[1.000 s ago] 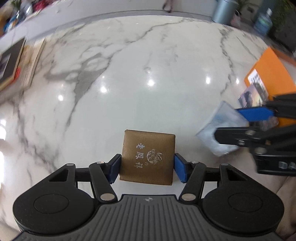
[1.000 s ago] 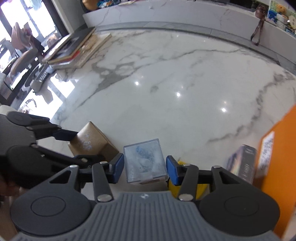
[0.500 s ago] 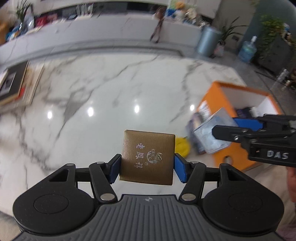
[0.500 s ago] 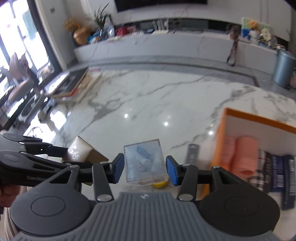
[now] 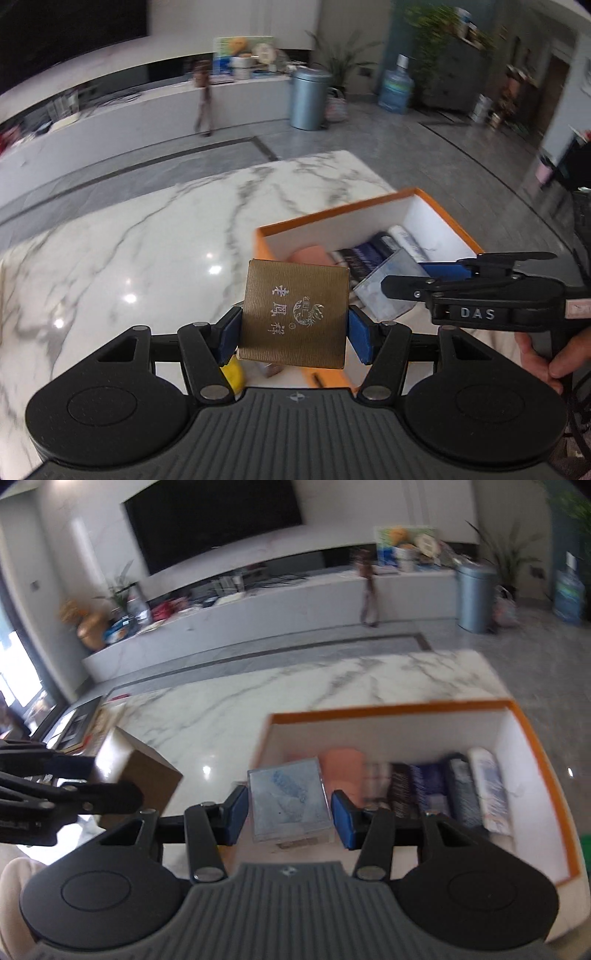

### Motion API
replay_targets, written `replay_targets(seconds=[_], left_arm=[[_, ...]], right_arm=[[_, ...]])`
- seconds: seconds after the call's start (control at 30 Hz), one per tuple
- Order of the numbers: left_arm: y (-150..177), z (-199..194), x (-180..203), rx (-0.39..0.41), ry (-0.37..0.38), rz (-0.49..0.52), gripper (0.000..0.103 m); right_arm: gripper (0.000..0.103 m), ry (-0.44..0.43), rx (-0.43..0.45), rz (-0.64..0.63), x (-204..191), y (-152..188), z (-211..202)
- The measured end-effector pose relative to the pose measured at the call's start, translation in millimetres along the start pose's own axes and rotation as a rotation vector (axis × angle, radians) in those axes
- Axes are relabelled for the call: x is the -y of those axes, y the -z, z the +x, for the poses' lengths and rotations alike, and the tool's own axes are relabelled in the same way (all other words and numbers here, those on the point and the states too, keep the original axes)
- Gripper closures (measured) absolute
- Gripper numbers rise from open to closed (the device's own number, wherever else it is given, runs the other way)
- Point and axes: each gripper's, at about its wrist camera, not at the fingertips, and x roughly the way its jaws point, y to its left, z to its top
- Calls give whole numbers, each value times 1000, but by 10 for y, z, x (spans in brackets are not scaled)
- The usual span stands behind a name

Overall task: Organize rigid objects
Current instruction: 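Carry the clear cube with the right gripper while the left carries the brown box to the box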

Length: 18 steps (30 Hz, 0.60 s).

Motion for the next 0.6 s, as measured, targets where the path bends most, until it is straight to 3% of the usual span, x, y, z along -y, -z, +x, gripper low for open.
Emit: replay_targets(seconds=[0.3, 0.6], left_arm=[[-307, 529, 380, -83, 59, 252, 34], [-176, 1392, 745, -350, 136, 581, 34]], right_arm=[[53, 48, -8, 140, 679, 44, 45], [53, 35, -55, 176, 918, 48, 298]])
